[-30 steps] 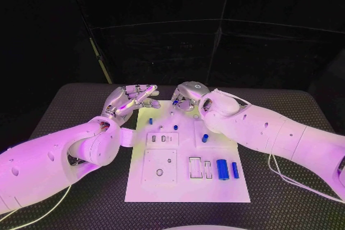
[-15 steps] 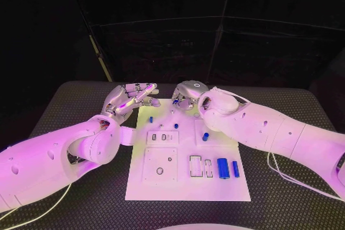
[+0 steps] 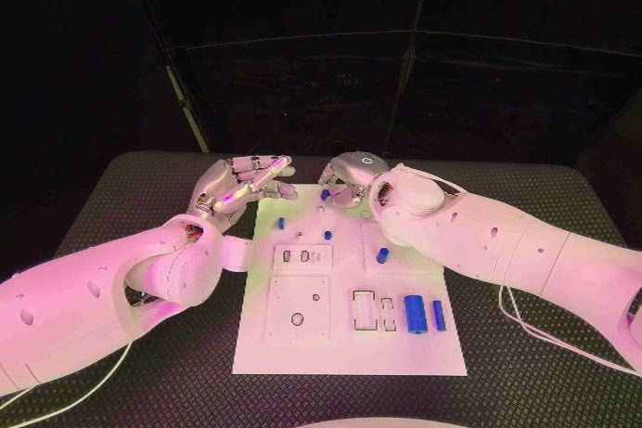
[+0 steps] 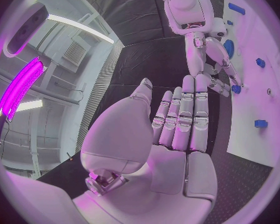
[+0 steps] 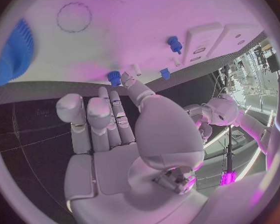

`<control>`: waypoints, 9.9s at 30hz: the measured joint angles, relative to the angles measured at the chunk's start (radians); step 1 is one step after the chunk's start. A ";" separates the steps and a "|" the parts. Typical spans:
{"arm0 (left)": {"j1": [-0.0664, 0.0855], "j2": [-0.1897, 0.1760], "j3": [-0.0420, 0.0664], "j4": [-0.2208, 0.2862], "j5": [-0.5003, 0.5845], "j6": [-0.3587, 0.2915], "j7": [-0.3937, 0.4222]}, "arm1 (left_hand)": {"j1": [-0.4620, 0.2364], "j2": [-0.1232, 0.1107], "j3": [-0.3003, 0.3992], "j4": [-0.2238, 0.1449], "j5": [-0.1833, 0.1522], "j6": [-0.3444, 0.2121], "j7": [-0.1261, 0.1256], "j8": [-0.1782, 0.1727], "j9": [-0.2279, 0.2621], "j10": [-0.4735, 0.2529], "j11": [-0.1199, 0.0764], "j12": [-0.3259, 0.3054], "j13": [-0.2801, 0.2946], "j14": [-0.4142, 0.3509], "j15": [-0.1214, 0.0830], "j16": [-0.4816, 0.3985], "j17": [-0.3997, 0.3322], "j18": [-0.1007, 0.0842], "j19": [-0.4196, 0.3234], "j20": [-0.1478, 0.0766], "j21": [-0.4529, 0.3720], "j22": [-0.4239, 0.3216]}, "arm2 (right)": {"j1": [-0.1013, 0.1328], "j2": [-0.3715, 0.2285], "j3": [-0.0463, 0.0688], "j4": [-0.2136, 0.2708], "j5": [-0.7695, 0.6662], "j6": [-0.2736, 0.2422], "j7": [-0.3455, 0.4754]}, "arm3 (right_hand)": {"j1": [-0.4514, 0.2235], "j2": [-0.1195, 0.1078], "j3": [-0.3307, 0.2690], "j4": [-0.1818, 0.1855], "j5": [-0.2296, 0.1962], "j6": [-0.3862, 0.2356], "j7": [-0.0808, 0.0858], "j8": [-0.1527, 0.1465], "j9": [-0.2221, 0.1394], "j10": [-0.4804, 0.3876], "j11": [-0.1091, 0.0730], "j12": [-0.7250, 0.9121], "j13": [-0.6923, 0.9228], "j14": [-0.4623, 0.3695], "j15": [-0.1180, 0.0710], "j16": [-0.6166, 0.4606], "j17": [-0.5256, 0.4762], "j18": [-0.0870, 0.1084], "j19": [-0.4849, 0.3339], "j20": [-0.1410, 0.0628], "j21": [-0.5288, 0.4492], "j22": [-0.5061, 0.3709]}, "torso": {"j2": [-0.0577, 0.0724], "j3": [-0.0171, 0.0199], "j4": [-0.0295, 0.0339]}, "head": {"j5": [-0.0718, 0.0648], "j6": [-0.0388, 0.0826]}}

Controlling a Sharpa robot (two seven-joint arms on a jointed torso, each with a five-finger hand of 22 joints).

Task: Assemble the parts on the task board

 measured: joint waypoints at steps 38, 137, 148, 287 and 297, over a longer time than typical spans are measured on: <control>0.000 -0.001 0.000 -0.027 0.000 0.017 -0.008 | 0.004 0.004 -0.003 -0.003 0.000 0.000 0.000 -0.004 0.000 0.000 0.000 -0.004 0.000 0.000 0.000 -0.003 0.004 0.000 0.000 0.000 0.000 0.000 | 0.000 -0.286 0.045 0.199 0.206 0.085 -0.171 | 0.164 -0.122 -0.423 0.484 0.081 -0.036 0.036 0.024 0.007 0.166 -0.037 0.711 0.632 0.014 -0.026 0.260 0.376 -0.032 0.210 -0.023 0.158 0.326 | -0.009 0.0217 -0.0358 | 0.000 0.013; -0.001 0.006 0.000 -0.039 0.000 0.039 -0.017 | 0.008 0.008 -0.003 -0.008 0.000 0.000 0.000 -0.008 0.000 0.000 0.000 -0.008 0.000 0.000 0.000 -0.003 0.009 0.000 0.000 0.000 0.000 0.000 | 0.002 -0.045 -0.056 0.211 0.057 0.039 -0.194 | 0.300 0.039 -0.255 0.394 0.039 0.092 0.010 0.088 0.010 0.263 -0.066 1.034 0.992 0.013 -0.045 0.302 0.454 -0.063 0.267 -0.055 0.202 0.336 | -0.007 0.0219 -0.0333 | 0.012 -0.003; -0.001 0.008 0.000 -0.042 0.000 0.039 -0.017 | 0.008 0.008 -0.003 -0.008 0.000 0.000 0.000 -0.008 0.000 0.000 0.000 -0.008 0.000 0.000 0.000 -0.003 0.009 0.000 0.000 0.000 0.000 0.000 | 0.001 -0.025 -0.060 0.196 0.033 0.026 -0.199 | 0.288 0.035 -0.253 0.392 0.037 0.095 0.008 0.080 0.010 0.267 -0.070 1.033 0.995 0.013 -0.045 0.302 0.454 -0.063 0.267 -0.055 0.202 0.336 | -0.007 0.0235 -0.0351 | 0.019 -0.005; -0.008 0.024 -0.001 -0.111 -0.001 0.071 -0.026 | 0.012 0.012 -0.003 -0.014 0.000 0.000 0.000 -0.015 0.000 0.000 0.000 -0.019 -0.001 0.000 0.000 -0.012 0.018 0.000 0.000 0.000 0.000 0.000 | -0.022 -0.375 -0.034 0.121 0.453 0.067 0.158 | 0.279 0.019 -0.323 0.305 0.144 0.097 0.011 0.068 0.019 0.254 -0.054 1.123 1.100 0.014 -0.022 0.337 0.470 -0.062 0.222 -0.022 0.167 0.336 | -0.023 0.0344 -0.0650 | -0.009 -0.012; -0.009 0.024 -0.001 -0.112 -0.001 0.071 -0.026 | 0.012 0.012 -0.003 -0.014 0.000 0.000 0.000 -0.015 0.000 0.000 0.000 -0.019 0.000 0.000 0.000 -0.012 0.018 0.000 0.000 0.000 0.000 0.000 | -0.023 -0.370 -0.034 0.115 0.449 0.065 0.158 | 0.275 0.039 -0.301 0.307 0.138 0.138 -0.002 0.086 0.020 0.270 -0.070 1.139 1.115 0.013 -0.031 0.337 0.470 -0.062 0.234 -0.034 0.174 0.336 | -0.023 0.0344 -0.0652 | -0.010 -0.015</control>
